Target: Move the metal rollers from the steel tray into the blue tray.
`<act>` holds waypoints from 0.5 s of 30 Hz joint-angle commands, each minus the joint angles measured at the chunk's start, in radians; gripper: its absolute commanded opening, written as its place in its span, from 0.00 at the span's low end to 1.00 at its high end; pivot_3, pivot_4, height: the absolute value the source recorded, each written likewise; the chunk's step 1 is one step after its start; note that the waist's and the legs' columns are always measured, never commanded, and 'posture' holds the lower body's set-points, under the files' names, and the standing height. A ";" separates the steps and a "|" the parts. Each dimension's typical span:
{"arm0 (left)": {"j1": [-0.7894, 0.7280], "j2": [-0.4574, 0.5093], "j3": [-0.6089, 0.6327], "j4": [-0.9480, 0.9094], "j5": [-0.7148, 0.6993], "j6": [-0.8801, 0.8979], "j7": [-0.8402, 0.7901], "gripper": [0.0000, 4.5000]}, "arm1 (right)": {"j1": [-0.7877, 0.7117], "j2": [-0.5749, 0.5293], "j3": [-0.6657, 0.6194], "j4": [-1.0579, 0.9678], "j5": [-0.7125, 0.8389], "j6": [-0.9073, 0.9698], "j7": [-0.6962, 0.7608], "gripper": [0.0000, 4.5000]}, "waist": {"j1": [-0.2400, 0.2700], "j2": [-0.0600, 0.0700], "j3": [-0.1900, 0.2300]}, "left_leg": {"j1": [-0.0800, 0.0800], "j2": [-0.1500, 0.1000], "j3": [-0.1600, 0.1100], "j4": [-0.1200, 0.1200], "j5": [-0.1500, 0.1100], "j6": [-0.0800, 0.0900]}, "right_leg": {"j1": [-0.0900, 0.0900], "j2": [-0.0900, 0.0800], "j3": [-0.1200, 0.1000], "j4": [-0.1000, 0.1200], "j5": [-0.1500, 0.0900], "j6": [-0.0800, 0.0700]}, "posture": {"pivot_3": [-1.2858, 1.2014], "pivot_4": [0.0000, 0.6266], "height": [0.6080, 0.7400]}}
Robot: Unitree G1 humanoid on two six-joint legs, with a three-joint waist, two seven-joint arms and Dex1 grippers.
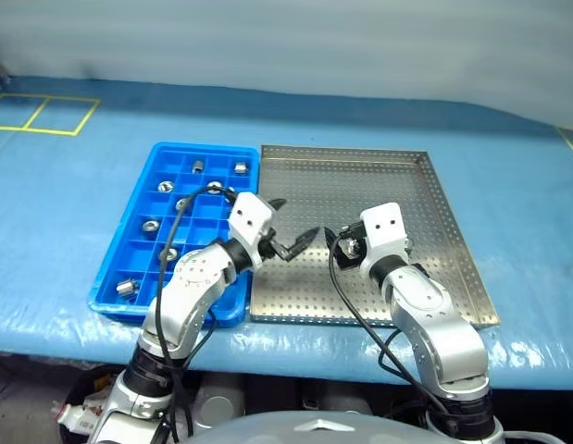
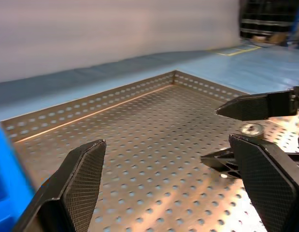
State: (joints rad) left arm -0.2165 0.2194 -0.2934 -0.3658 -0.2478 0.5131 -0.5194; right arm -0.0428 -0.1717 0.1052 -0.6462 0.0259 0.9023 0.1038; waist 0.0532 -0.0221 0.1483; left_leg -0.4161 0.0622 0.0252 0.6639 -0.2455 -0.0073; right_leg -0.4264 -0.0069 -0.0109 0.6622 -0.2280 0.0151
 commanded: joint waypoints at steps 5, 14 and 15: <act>0.002 0.059 -0.086 -0.025 -0.024 -0.028 -0.146 0.99 | 0.002 0.040 -0.025 0.026 -0.007 -0.018 -0.043 1.00 | -0.041 0.000 0.000 | 0.003 0.001 0.000 0.000 0.000 0.000 | 0.000 0.002 0.002 0.003 -0.001 -0.001 | 0.54 0.24 1.00; 0.066 0.081 -0.113 -0.057 -0.019 -0.045 -0.163 0.99 | -0.046 0.075 -0.045 0.170 -0.004 -0.073 -0.059 1.00 | -0.040 0.001 0.000 | 0.004 0.000 0.004 0.000 0.001 0.001 | -0.001 0.002 0.007 0.004 0.000 0.001 | 0.54 0.24 1.00; 0.070 0.080 -0.113 -0.057 -0.017 -0.048 -0.157 0.99 | -0.049 0.077 -0.051 0.187 -0.004 -0.080 -0.061 1.00 | -0.040 0.001 0.000 | 0.004 0.000 0.005 0.000 0.001 0.001 | -0.001 0.001 0.008 0.003 0.000 0.001 | 0.54 0.24 1.00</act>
State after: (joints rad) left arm -0.1493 0.3052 -0.4032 -0.3733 -0.2659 0.4903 -0.6813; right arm -0.0782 -0.1009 0.0807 -0.4655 0.0235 0.8528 0.0554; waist 0.0133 -0.0214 0.1486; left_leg -0.4121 0.0619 0.0304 0.6641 -0.2446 -0.0061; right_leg -0.4271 -0.0055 -0.0026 0.6653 -0.2274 0.0167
